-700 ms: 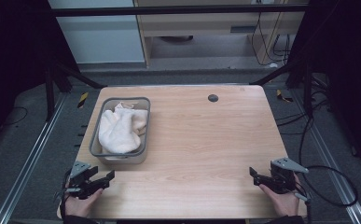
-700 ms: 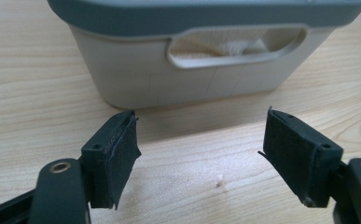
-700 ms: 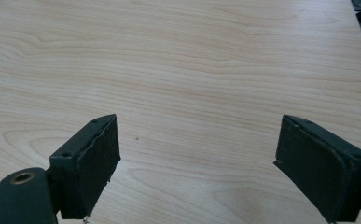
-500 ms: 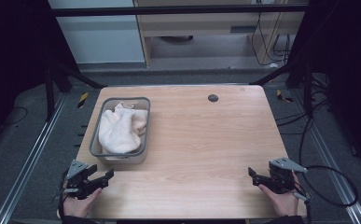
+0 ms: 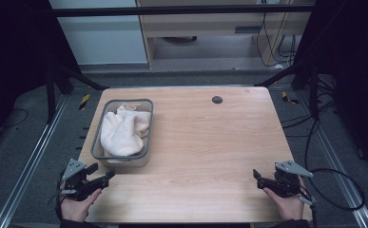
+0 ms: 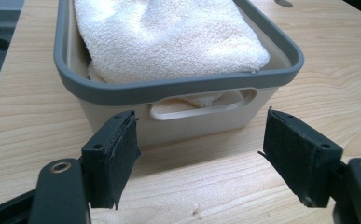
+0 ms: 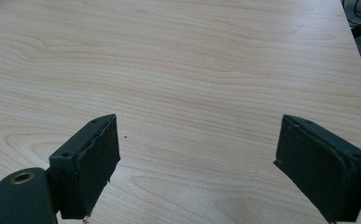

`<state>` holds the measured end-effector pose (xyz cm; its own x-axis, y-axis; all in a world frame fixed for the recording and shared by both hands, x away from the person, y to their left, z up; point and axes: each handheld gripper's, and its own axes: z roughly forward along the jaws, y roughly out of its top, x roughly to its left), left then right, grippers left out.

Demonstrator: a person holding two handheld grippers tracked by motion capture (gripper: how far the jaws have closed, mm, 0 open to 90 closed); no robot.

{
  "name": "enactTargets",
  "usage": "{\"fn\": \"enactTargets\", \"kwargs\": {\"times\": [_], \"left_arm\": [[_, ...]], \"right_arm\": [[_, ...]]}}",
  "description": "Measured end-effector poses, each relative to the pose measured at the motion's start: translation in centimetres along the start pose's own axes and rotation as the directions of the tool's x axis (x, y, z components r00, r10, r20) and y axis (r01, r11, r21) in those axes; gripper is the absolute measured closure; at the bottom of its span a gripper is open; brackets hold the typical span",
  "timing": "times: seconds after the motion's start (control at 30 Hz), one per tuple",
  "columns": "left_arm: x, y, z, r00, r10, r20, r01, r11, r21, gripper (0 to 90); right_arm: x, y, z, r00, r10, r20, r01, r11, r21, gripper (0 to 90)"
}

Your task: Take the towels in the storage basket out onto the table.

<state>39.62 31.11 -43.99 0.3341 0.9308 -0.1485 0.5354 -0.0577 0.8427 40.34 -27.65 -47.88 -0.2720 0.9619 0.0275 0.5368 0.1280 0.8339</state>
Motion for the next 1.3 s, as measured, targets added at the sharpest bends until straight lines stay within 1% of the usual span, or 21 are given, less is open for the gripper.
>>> {"fn": "enactTargets", "kwargs": {"times": [0.13, 0.2, 0.27, 0.33, 0.47, 0.53, 0.57, 0.63, 0.83, 0.9, 0.93, 1.03, 1.13, 1.17, 1.23, 1.27, 1.3], "left_arm": [[-0.1, 0.6, -0.3, 1.0000, 0.002, 0.006, -0.001, 1.0000, -0.004, 26.2], [-0.2, 1.0, -0.5, 1.0000, 0.005, -0.001, -0.005, 1.0000, -0.005, 26.2], [-0.2, 1.4, -0.6, 0.9999, 0.011, 0.001, -0.011, 0.9999, -0.007, 26.2], [-0.2, 1.9, -0.9, 0.9999, 0.012, 0.002, -0.012, 0.9998, -0.017, 26.3], [-0.2, 2.4, -0.9, 0.9998, 0.017, 0.001, -0.017, 0.9996, -0.023, 26.3], [-0.2, 2.6, -0.9, 0.9998, 0.021, 0.001, -0.021, 0.9994, -0.029, 26.2], [-0.2, 2.9, -0.9, 0.9997, 0.025, 0.000, -0.025, 0.9992, -0.031, 26.1], [-0.1, 3.1, -0.8, 0.9996, 0.030, -0.001, -0.030, 0.9990, -0.034, 26.1], [-0.2, 4.4, -0.4, 0.9989, 0.048, 0.002, -0.048, 0.9979, -0.045, 26.2], [-0.3, 5.2, -0.2, 0.9986, 0.052, 0.009, -0.052, 0.9973, -0.052, 26.2], [-0.3, 5.2, -0.2, 0.9986, 0.052, 0.009, -0.052, 0.9973, -0.052, 26.2], [-0.3, 6.0, -0.1, 0.9984, 0.056, 0.010, -0.056, 0.9968, -0.057, 26.2], [-0.2, 6.4, -0.1, 0.9983, 0.058, 0.007, -0.058, 0.9968, -0.055, 26.2], [-0.1, 6.7, -0.1, 0.9983, 0.057, 0.013, -0.056, 0.9969, -0.055, 26.2], [-0.1, 6.9, 0.0, 0.9984, 0.055, 0.013, -0.054, 0.9969, -0.057, 26.2], [0.0, 7.0, 0.0, 0.9985, 0.053, 0.012, -0.052, 0.9971, -0.056, 26.2], [0.1, 7.1, 0.1, 0.9986, 0.053, 0.010, -0.052, 0.9971, -0.056, 26.2]], "right_arm": [[0.0, -0.1, 0.1, 1.0000, 0.004, 0.003, -0.004, 1.000, 0.014, 13.0], [0.0, -0.1, 0.2, 1.0000, 0.002, 0.001, -0.002, 1.000, 0.020, 12.8], [0.0, -0.2, 0.3, 1.0000, 0.000, 0.002, 0.000, 1.000, 0.032, 12.7], [0.1, -0.2, 0.4, 1.0000, -0.005, 0.002, 0.005, 0.999, 0.034, 12.6], [0.1, -0.2, 0.5, 1.0000, 0.000, 0.003, 0.000, 1.000, 0.031, 12.6], [0.3, -0.1, 0.6, 1.0000, -0.002, -0.004, 0.002, 0.999, 0.037, 12.6], [0.3, -0.1, 0.6, 0.9999, -0.015, 0.001, 0.015, 0.999, 0.032, 12.6], [0.4, -0.1, 0.6, 0.9998, -0.020, -0.002, 0.020, 0.999, 0.032, 12.6], [0.4, -0.2, 0.7, 0.9996, -0.027, -0.004, 0.027, 0.999, 0.038, 12.6], [0.4, -0.2, 0.7, 0.9996, -0.028, -0.001, 0.028, 0.999, 0.034, 12.6], [0.4, -0.2, 0.7, 0.9996, -0.028, -0.001, 0.028, 0.999, 0.034, 12.6], [0.4, -0.2, 0.7, 0.9997, -0.024, -0.005, 0.025, 0.999, 0.035, 12.6], [0.4, -0.2, 0.7, 0.9996, -0.027, -0.004, 0.027, 0.999, 0.034, 12.6], [0.3, -0.2, 0.6, 0.9996, -0.029, -0.005, 0.029, 0.999, 0.032, 13.4], [0.3, -0.1, 0.6, 0.9996, -0.029, -0.004, 0.029, 0.999, 0.031, 13.6], [0.4, -0.1, 0.6, 0.9998, -0.019, -0.007, 0.019, 0.999, 0.032, 13.8], [0.4, -0.1, 0.5, 0.9998, -0.019, -0.008, 0.020, 0.999, 0.030, 14.0]]}}
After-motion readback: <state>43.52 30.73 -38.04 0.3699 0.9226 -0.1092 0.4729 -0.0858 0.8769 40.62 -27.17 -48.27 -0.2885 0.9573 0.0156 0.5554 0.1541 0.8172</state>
